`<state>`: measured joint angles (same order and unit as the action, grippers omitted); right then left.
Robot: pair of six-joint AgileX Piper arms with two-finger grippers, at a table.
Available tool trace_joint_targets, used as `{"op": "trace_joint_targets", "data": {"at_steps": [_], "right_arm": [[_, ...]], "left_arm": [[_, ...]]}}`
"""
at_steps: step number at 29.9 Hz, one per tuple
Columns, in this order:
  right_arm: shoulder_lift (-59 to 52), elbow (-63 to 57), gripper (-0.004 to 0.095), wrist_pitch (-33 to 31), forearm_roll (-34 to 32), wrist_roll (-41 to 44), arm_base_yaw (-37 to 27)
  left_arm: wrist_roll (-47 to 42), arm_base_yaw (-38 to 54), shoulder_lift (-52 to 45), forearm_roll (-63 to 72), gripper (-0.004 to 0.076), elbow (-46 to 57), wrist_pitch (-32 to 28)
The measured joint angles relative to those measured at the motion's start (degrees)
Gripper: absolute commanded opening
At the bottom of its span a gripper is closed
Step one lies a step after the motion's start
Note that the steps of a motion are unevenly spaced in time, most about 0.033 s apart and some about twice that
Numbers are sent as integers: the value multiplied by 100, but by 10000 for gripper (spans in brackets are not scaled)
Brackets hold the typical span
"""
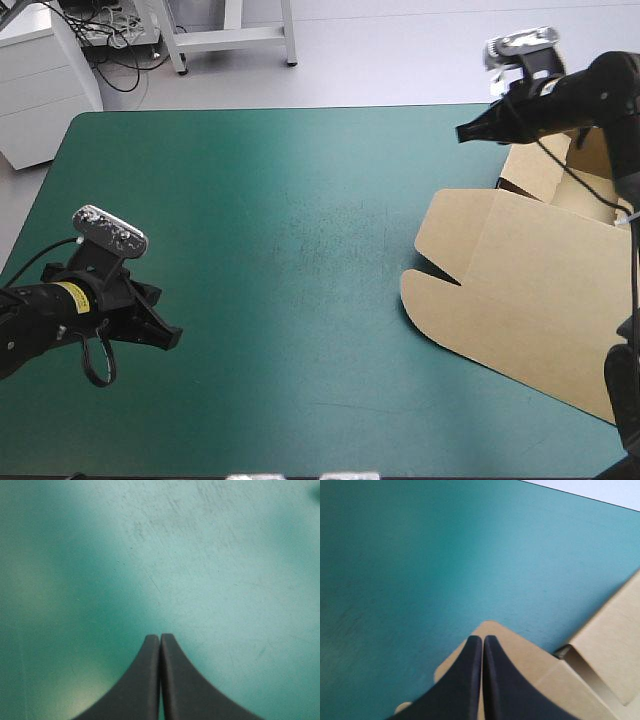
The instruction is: Fold the box
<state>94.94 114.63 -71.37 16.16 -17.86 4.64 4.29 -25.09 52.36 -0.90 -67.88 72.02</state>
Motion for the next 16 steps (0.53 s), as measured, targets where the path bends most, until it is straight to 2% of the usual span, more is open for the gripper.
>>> {"op": "trace_joint_targets", "data": {"at_steps": [4,7,12,16], "right_arm": [[-440,-597,-8,-5,-225,-56,828],[-829,-1225,-8,-5,-290,-124,1215],[-1697,-2488,-8,104,-297,-147,1351],[-2558,-3592,-8,480,-337,-147,1351]], "left_arm": [[59,0,-294,14,-32,453,-113],[75,0,-564,14,-32,808,-197],[153,0,-1043,15,-32,1368,-272],[173,0,-1384,15,-32,1750,-403]]}}
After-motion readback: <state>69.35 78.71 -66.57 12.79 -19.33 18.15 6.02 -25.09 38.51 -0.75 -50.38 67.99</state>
